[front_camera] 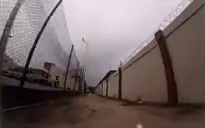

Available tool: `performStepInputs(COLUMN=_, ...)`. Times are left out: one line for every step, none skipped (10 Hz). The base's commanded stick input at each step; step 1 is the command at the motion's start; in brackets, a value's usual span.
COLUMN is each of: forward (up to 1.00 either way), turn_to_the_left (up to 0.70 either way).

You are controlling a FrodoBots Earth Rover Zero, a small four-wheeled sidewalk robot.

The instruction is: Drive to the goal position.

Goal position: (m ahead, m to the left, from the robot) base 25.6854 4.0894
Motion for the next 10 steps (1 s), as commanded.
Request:
performStepInputs(forward=0.84, turn_to_the_left=0.03)
performStepInputs(forward=0.84, turn_to_the_left=0.03)
performStepInputs(forward=0.84, turn_to_the_left=0.03)
performStepInputs(forward=0.84, turn_to_the_left=0.03)
performStepInputs(forward=0.84, turn_to_the_left=0.03)
performStepInputs(forward=0.84, turn_to_the_left=0.03)
performStepInputs(forward=0.84, turn_to_the_left=0.03)
performStepInputs(forward=0.84, turn_to_the_left=0.03)
performStepInputs(forward=0.84, turn_to_the_left=0.03)
performStepInputs(forward=0.84, turn_to_the_left=0.03)
